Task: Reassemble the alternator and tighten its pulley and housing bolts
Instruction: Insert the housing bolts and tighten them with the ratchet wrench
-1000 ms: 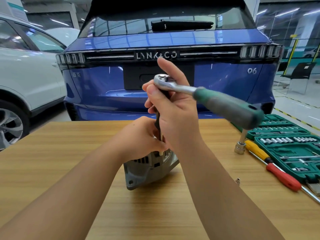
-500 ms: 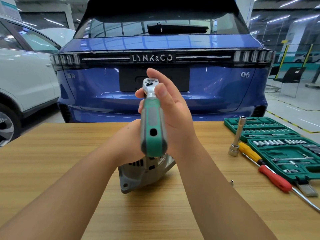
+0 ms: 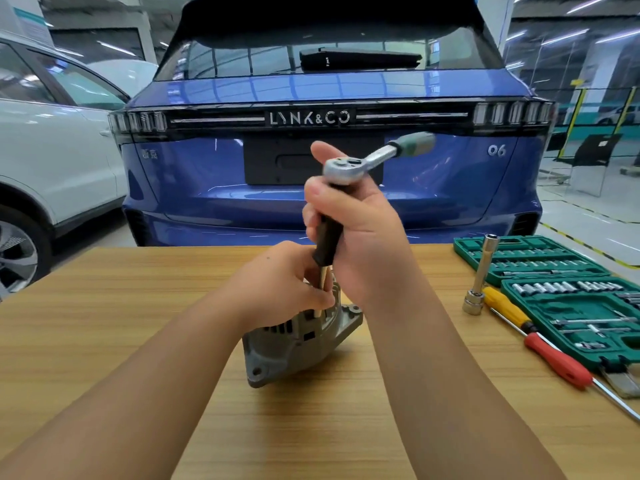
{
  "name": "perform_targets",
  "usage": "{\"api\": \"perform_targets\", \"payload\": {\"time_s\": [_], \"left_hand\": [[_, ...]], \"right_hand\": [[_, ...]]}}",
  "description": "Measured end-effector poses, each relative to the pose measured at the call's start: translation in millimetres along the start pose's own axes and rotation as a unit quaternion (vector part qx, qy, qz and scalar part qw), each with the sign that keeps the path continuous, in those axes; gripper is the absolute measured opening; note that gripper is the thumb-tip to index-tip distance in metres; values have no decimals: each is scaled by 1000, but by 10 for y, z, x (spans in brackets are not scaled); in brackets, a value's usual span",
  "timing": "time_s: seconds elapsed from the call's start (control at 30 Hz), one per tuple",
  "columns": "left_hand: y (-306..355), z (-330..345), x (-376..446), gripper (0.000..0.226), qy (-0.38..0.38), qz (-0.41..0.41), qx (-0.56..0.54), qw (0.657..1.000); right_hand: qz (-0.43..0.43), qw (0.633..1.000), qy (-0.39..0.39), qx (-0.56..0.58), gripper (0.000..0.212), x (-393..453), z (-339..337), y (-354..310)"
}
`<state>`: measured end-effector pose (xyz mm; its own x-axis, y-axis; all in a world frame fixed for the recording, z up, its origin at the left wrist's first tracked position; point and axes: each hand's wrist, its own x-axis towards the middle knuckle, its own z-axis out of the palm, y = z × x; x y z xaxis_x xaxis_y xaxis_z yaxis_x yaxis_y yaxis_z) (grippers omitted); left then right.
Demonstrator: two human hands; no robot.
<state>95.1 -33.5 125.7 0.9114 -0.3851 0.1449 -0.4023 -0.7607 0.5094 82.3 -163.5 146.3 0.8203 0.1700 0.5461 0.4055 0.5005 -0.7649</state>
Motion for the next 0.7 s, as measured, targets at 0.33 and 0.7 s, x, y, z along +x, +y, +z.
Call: {"api": "perform_targets", "payload": {"time_s": [0.33, 0.7], "left_hand": [[-77, 100, 60, 15, 45, -43, -40, 997], [-66, 50, 7, 11, 33, 6, 18, 999]], "right_hand": [[-82, 996, -46, -6, 41, 3, 64, 203], [-67, 993, 31, -87, 45, -71, 182, 93]]}}
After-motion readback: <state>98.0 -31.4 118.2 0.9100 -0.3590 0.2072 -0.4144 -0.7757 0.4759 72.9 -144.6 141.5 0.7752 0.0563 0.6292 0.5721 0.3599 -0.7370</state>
